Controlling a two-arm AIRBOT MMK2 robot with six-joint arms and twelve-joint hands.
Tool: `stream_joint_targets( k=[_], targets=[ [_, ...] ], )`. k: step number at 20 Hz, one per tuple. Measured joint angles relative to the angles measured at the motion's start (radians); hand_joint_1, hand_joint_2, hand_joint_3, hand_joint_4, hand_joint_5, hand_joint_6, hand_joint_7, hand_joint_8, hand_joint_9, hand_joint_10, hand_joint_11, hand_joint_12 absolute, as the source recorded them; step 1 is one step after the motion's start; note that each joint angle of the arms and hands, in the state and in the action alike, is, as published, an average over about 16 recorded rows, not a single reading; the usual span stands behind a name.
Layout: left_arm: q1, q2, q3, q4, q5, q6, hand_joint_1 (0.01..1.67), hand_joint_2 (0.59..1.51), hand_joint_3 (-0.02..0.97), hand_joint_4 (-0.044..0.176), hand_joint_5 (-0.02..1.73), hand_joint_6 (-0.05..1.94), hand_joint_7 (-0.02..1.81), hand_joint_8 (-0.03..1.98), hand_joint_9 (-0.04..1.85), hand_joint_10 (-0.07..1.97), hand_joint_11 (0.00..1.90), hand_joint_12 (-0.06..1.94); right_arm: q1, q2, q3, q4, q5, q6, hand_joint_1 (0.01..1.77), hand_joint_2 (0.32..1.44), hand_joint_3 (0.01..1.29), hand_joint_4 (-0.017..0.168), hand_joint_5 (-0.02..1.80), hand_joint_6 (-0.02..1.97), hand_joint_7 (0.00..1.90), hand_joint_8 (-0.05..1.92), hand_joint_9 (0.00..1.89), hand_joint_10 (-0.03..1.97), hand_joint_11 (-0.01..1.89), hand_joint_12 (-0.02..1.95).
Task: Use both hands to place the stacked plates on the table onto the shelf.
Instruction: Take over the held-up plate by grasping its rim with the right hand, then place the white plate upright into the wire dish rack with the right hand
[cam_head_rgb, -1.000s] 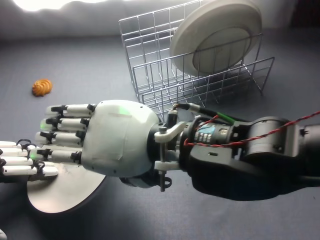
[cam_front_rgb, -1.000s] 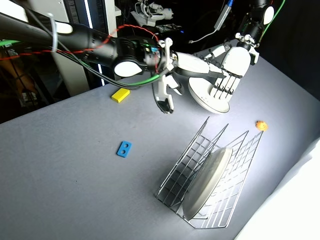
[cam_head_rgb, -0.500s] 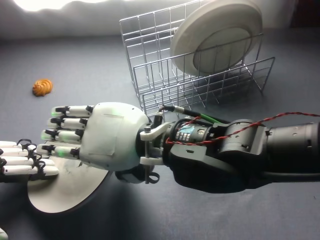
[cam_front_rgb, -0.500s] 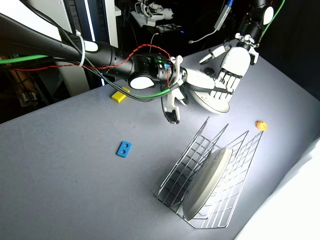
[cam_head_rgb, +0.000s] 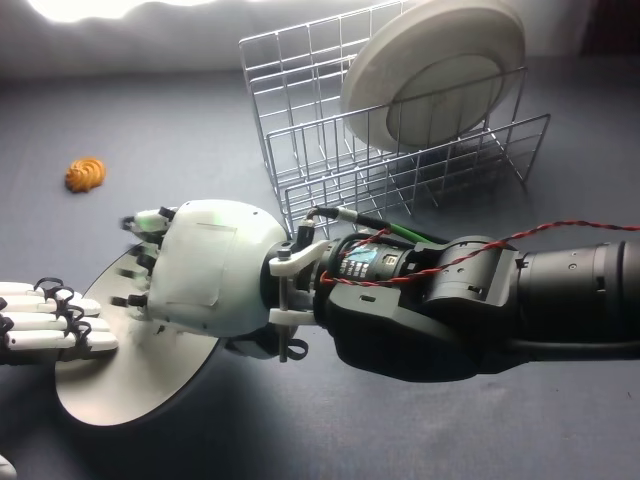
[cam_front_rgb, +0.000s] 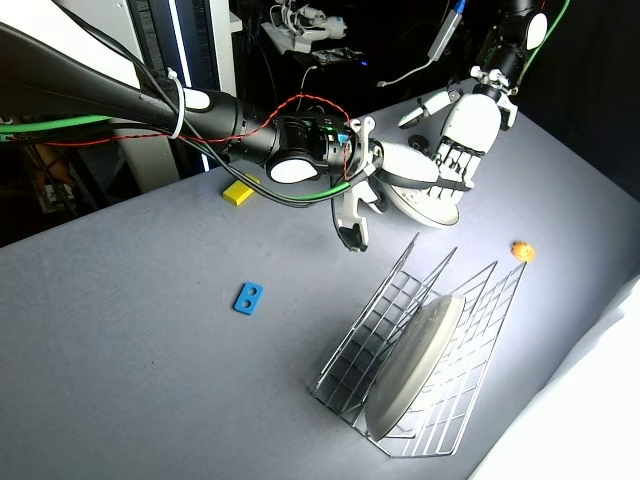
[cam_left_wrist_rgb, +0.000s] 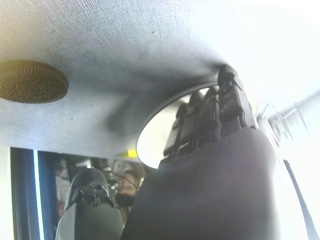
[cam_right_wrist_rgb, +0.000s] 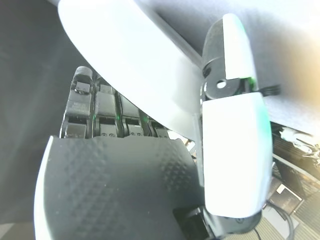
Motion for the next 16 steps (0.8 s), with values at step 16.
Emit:
stream_joint_targets(
  k=[16],
  targets=[
    [-0.081, 0.016, 0.001, -0.026, -0.008, -0.006, 0.02, 1.023, 0.011, -0.004, 0.00, 0.00, 0.01, 0.00, 0.00, 0.00, 0.02, 0.00, 0.008, -0.009, 0.008, -0.004, 0.034, -0.004, 1.18, 0.92, 0.01, 0.010, 0.86, 0.51, 1.05, 0.60, 1.31, 0.04, 0.92, 1.04]
  ],
)
